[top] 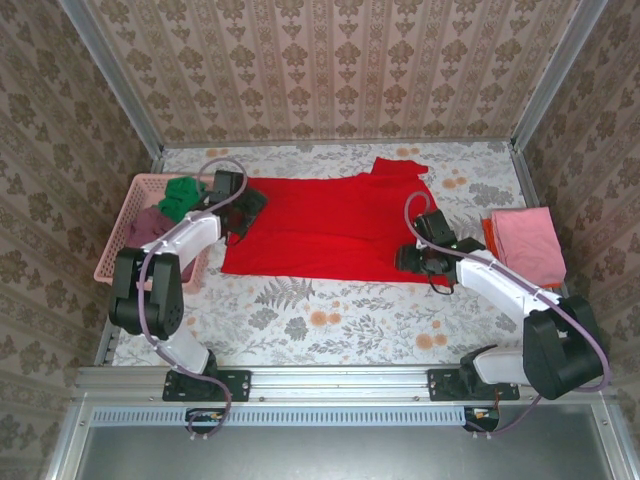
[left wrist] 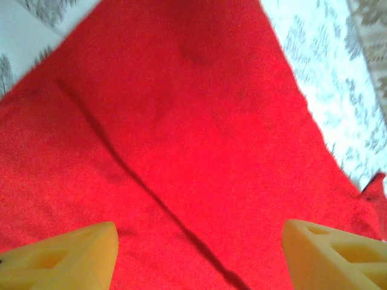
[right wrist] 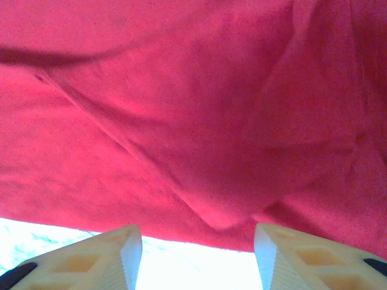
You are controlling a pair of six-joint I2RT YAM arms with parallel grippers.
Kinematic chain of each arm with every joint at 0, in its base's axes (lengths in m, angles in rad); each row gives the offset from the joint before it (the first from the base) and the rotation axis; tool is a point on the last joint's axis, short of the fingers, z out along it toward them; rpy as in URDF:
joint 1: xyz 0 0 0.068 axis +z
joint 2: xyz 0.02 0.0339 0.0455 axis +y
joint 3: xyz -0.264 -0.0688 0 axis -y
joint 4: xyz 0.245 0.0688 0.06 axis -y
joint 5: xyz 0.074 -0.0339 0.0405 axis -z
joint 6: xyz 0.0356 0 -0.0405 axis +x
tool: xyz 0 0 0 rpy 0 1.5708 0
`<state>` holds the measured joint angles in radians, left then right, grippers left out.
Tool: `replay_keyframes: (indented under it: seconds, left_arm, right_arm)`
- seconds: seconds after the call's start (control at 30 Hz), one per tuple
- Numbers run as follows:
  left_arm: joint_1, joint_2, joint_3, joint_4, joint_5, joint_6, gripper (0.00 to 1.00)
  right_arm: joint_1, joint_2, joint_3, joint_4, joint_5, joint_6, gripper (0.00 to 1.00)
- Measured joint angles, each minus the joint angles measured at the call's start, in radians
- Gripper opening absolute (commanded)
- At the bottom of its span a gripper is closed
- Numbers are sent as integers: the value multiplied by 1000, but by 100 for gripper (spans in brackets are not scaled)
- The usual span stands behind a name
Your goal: Fold and stack the t-shirts
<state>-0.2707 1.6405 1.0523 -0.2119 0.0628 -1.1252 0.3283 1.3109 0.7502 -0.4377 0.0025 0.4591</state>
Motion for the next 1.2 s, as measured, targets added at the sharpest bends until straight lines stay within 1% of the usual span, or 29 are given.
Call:
replay_keyframes:
  seconds: [0.17,0.27,0.43,0.47,0.63,0.67,0.83,1.07,1.2]
  left_arm:
    - [-35,-2,-79,0,1,0,73]
    - [-36,-2,-107,0,1,0,73]
    - [-37,-2,-125,2,1,-1,73]
    - [-37,-2,-126,3,1,-1,73]
    - [-37,-2,-127,4,1,-1,73]
    - [-37,-2,-127,4,1,-1,73]
    - [-37,-2,-127,5,1,-1,73]
    - [-37,-2,-127,5,1,-1,73]
    - [-37,-2,-127,5,1,-1,73]
  right_arm:
    - [-12,48,-11,-6,-27,38,36]
    - [-19,88,-11,15,-43,48,33]
    - [-37,165,-11,45,-63,58,33]
    - [-37,174,-11,48,-64,60,29]
    - [-38,193,-11,73,-87,69,1]
    - [-38,193,-10,77,-91,71,0]
    - [-38,186,-10,95,-120,81,0]
    - [-31,116,-8,120,-179,98,0]
    - [-16,104,7,128,-215,106,0]
